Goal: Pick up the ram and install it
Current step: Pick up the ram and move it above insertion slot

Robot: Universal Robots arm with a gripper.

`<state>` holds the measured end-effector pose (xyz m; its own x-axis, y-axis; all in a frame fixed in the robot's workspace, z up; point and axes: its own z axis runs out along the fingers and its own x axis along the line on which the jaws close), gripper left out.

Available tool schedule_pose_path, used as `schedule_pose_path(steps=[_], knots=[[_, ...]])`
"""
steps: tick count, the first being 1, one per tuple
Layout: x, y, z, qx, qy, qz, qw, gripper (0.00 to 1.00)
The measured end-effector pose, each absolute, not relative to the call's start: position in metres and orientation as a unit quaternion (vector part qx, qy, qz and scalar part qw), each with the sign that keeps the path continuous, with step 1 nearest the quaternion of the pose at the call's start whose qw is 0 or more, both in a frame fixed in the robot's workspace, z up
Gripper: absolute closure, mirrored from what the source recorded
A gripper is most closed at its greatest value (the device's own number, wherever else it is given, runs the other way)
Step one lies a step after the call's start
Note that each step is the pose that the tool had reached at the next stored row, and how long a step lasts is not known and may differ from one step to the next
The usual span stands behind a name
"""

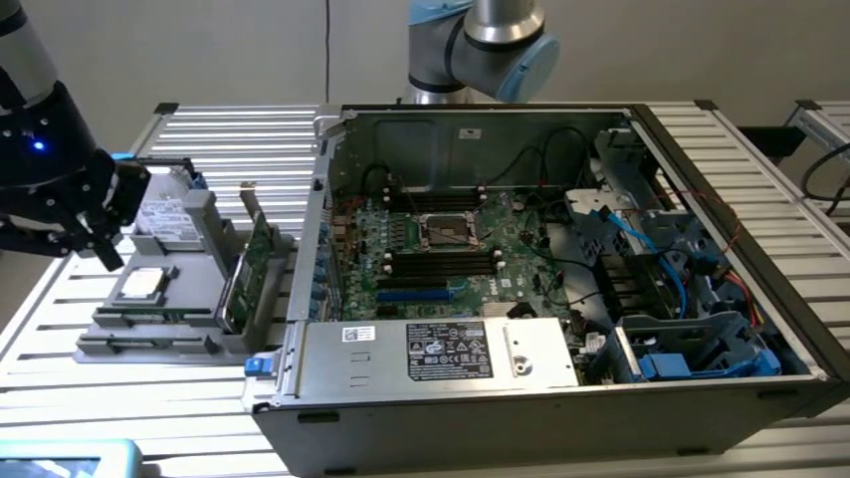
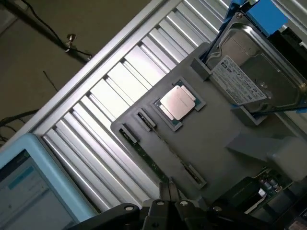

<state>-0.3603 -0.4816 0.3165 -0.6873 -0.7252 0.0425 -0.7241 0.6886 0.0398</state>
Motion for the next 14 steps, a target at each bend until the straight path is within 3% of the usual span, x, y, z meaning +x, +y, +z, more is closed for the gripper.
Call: schedule_pose_path(steps=[5, 14], knots=[[-0.3603, -0.4816, 0.3159, 0.435, -0.900, -0.010, 0.026, 0.89], [-0.3603, -0.4816, 0.3137, 0.495, -0.869, -0.002, 0.007, 0.89]])
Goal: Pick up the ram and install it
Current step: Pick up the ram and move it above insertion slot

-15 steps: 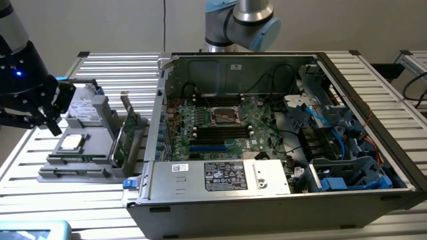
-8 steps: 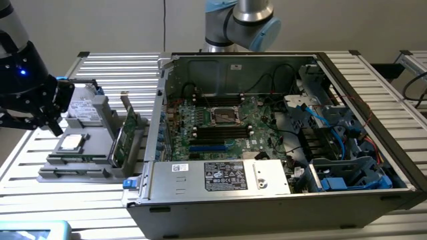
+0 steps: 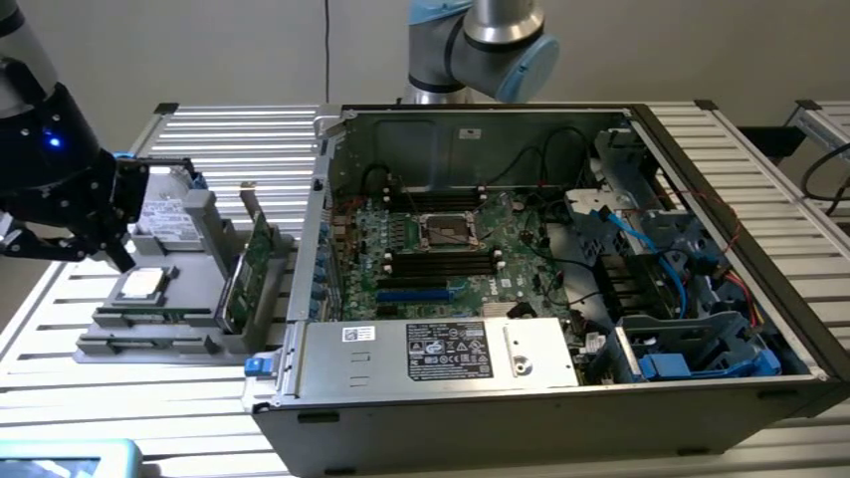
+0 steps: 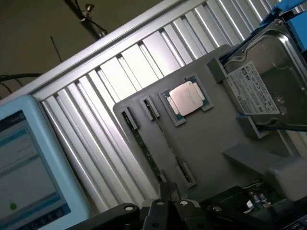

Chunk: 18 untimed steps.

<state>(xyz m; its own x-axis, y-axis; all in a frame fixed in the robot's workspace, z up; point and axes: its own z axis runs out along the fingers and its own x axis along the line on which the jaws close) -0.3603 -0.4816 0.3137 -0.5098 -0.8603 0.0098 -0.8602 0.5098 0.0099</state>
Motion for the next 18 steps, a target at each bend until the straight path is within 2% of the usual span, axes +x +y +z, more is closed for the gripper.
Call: schedule_pose_path(steps=[18], knots=[[-0.3603, -0.4816, 0.3113, 0.630, -0.776, -0.017, -0.003, 0.89]])
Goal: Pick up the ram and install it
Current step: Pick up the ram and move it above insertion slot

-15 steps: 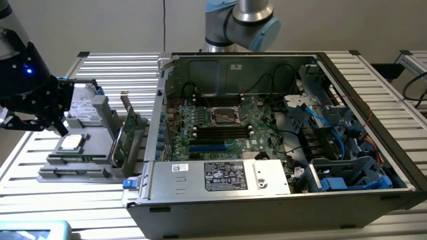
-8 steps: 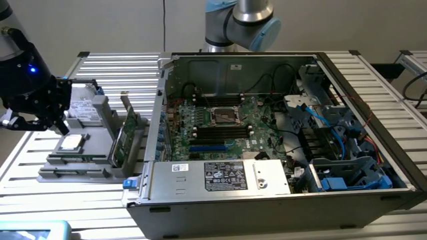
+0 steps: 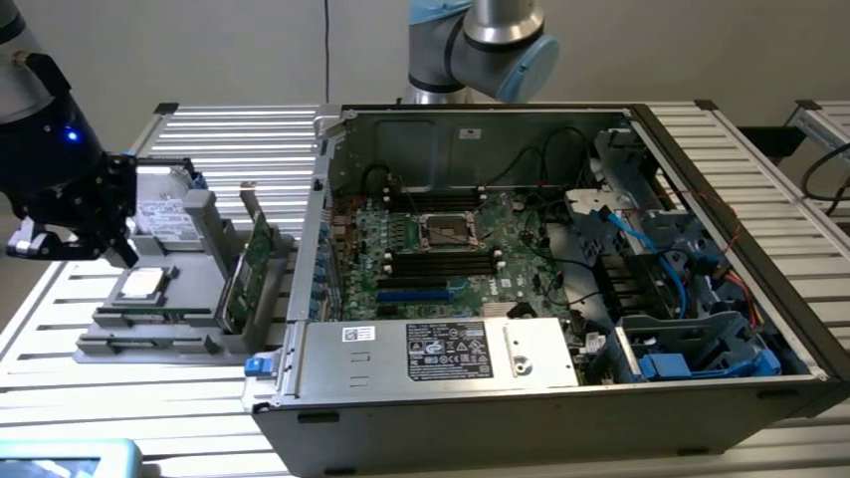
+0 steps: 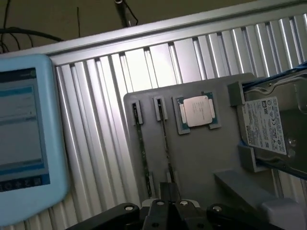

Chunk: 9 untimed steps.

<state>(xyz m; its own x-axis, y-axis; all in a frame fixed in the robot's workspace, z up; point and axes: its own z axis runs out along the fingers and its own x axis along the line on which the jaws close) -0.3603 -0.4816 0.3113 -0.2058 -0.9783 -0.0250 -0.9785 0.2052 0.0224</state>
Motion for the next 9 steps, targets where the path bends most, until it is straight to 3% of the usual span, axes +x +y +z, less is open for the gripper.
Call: schedule_pose_path(steps=[9], knots=[[-0.3605, -0.4816, 0.3112, -0.689, 0.724, 0.017, 0.002, 0.89]])
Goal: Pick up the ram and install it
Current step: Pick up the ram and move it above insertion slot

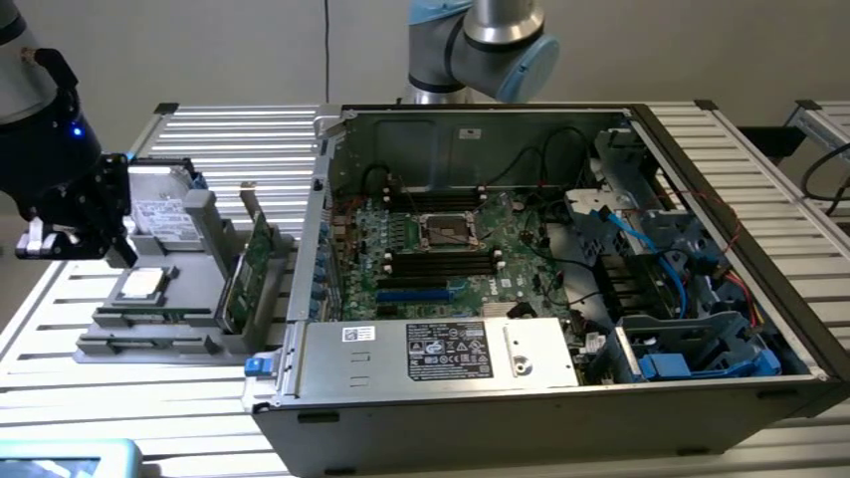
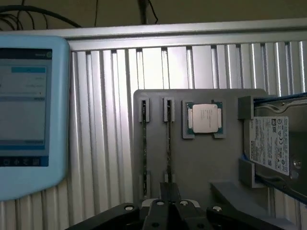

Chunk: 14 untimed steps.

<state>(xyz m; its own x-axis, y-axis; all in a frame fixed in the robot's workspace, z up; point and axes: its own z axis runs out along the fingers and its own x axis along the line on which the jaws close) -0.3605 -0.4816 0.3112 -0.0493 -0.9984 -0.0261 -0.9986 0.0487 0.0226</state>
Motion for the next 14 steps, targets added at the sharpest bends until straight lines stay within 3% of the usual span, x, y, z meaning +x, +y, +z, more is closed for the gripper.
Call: schedule_pose_path(steps=[10, 12, 13, 14], knots=[[-0.3618, -0.4816, 0.3110, -0.698, 0.716, 0.017, 0.001, 0.89], [-0.3621, -0.4816, 0.3109, -0.698, 0.716, 0.017, 0.001, 0.76], [-0.3624, -0.4816, 0.3106, -0.698, 0.716, 0.017, 0.002, 0.76], [-0.3630, -0.4816, 0.3101, -0.697, 0.717, 0.017, 0.002, 0.70]])
